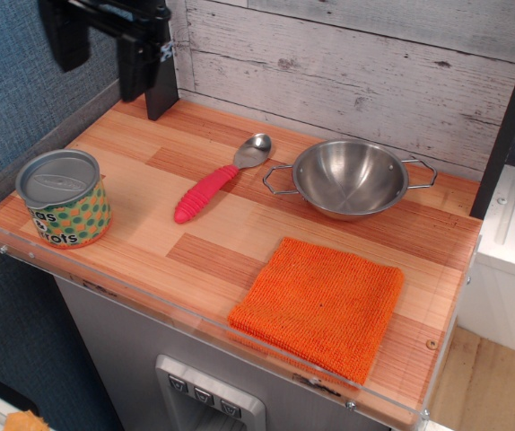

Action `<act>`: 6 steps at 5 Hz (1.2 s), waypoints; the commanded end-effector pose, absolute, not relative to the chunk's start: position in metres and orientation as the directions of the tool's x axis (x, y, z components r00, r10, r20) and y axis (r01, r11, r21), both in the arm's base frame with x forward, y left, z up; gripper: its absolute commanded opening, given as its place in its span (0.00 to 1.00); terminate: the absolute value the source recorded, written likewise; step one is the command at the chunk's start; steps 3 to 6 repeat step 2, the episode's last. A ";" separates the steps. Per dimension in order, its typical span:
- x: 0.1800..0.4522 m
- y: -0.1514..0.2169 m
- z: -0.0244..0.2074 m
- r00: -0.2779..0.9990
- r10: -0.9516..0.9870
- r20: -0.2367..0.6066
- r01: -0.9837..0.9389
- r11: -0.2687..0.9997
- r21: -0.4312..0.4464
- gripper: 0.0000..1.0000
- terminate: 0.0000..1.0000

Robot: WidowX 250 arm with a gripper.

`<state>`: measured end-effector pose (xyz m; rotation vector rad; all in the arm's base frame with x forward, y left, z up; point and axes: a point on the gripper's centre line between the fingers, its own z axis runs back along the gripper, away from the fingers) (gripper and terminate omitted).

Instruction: Slide the canned good forward into the empty corner.

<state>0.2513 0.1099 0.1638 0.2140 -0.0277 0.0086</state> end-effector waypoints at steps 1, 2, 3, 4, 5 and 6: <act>0.234 0.118 0.189 0.992 0.106 0.072 -0.121 0.964 0.237 1.00 0.00; 0.234 0.118 0.189 0.992 0.106 0.072 -0.121 0.964 0.237 1.00 1.00; 0.234 0.118 0.189 0.992 0.106 0.072 -0.121 0.964 0.237 1.00 1.00; 0.234 0.118 0.189 0.992 0.106 0.072 -0.121 0.964 0.237 1.00 1.00; 0.234 0.118 0.189 0.992 0.106 0.072 -0.121 0.964 0.237 1.00 1.00; 0.234 0.118 0.189 0.992 0.106 0.072 -0.121 0.964 0.237 1.00 1.00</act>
